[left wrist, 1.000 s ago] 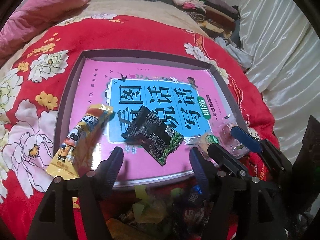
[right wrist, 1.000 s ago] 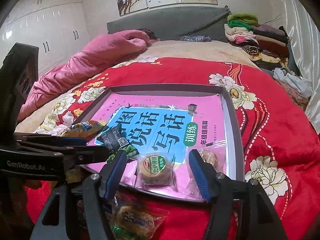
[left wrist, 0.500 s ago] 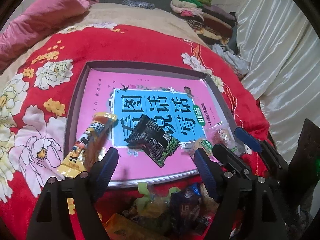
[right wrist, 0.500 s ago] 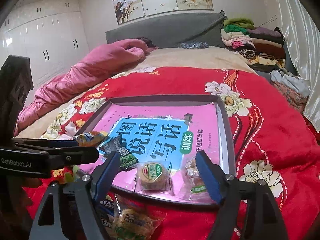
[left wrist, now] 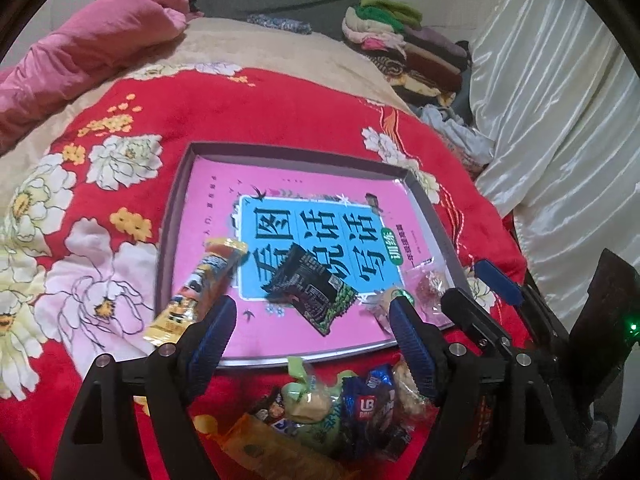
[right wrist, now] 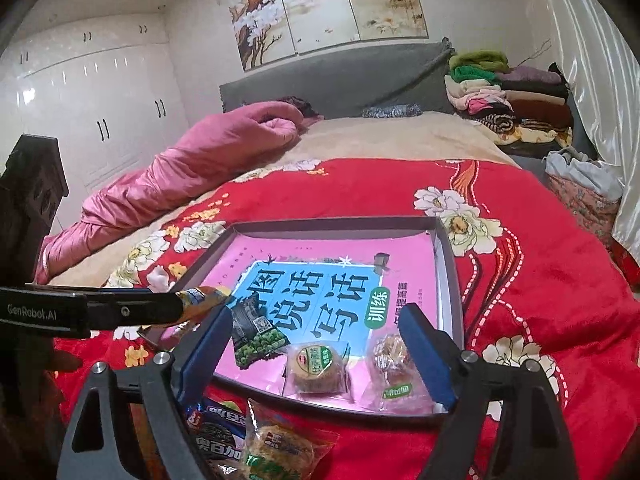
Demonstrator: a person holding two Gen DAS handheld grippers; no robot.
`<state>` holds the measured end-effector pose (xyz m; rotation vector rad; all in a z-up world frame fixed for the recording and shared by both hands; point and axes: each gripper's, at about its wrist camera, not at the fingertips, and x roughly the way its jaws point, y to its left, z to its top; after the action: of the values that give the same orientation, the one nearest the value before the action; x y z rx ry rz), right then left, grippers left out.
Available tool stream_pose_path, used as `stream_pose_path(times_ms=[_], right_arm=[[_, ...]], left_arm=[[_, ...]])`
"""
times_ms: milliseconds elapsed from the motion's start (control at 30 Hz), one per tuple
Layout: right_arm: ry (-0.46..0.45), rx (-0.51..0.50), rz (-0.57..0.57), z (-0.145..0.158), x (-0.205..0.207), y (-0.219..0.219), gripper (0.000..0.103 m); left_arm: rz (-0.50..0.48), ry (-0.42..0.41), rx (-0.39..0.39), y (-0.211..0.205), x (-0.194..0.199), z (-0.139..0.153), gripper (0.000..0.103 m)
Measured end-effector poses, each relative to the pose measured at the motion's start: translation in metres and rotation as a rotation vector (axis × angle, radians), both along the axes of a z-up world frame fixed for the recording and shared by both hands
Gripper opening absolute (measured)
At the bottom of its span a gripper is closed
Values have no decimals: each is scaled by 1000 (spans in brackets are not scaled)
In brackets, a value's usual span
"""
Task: Organize snacks
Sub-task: 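Move both grippers back from the tray to the snack pile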
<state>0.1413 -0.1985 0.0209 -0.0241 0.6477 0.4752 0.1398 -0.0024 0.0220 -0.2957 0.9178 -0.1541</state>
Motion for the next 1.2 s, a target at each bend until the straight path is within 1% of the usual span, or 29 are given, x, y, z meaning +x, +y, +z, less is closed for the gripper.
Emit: stream_pose_path(times_ms=[200,333,433,567,733,867,1033,1200], right_arm=[[-3,16,-8,3,-1,-4,86],[-3,29,-11,5,-3,-8,86],[-5,23,-17,5,-4,-9,86],[5,21,-23,5,-6,-11,86],[21,21,-26,4,-13,-14,86],[46,12,-32,0,-18,-15,86],[83,5,-39,-5,-22,-14,86],[100,-8,-45,-8,-29,-12,86]], left_arm=[[14,-12,-2,11,-7,8,80],[37,-2,1,17,-14,8,80],[76,32,10,23,-19,4,80],[100,78,-15,29,-28,-5,80],[130,105,-27,32,-41,-14,80],[138,138,-32,34,-46,-21,80],[150,190,-70,36,-52,-35,80],[155,210,-81,35,-59,-42,80]])
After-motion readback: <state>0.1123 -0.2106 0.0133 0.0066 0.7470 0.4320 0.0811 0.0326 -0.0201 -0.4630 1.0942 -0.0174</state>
